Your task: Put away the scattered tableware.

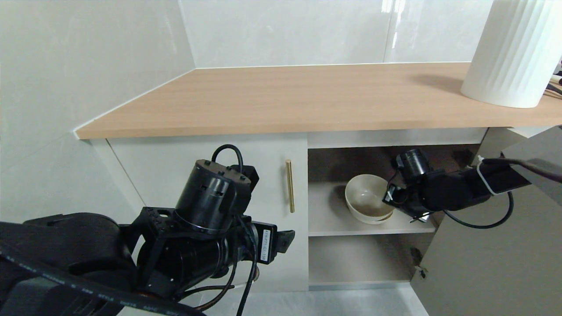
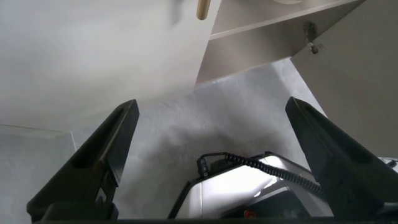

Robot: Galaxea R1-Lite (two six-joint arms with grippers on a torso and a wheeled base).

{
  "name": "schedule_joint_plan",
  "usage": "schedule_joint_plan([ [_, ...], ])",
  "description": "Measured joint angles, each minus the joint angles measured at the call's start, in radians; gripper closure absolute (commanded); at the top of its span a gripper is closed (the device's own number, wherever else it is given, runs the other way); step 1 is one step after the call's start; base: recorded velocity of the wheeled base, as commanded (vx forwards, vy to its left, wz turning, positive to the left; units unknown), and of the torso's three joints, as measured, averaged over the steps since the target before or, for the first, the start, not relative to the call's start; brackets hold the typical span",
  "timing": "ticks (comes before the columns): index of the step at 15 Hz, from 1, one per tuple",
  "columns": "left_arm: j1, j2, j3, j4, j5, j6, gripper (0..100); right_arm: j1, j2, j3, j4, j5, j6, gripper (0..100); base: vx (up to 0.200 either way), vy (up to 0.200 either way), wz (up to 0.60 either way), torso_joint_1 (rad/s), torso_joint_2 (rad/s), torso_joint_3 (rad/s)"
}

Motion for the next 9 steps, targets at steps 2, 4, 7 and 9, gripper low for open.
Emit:
schedule_joint_plan([
  [2,0.000,0.000,0.000,0.000,0.000,0.000,0,-0.010,0.024,-0.017,-0.001,-0.010,0.008,100,0.000,0.000,0.00,0.000,0.00,0.000],
  [4,0.000,0.000,0.000,0.000,0.000,0.000,0,-0.017,0.040,-0.032,-0.010,-0.014,0.024,100,0.000,0.000,0.00,0.000,0.00,0.000],
  [7,0.001,0.000,0.000,0.000,0.000,0.000,0,-0.031,0.058,-0.039,-0.038,-0.019,0.026,100,0.000,0.000,0.00,0.000,0.00,0.000],
  [9,0.000,0.000,0.000,0.000,0.000,0.000,0,-0.036,0.070,-0.042,-0.039,-0.019,0.026,100,0.000,0.000,0.00,0.000,0.00,0.000],
])
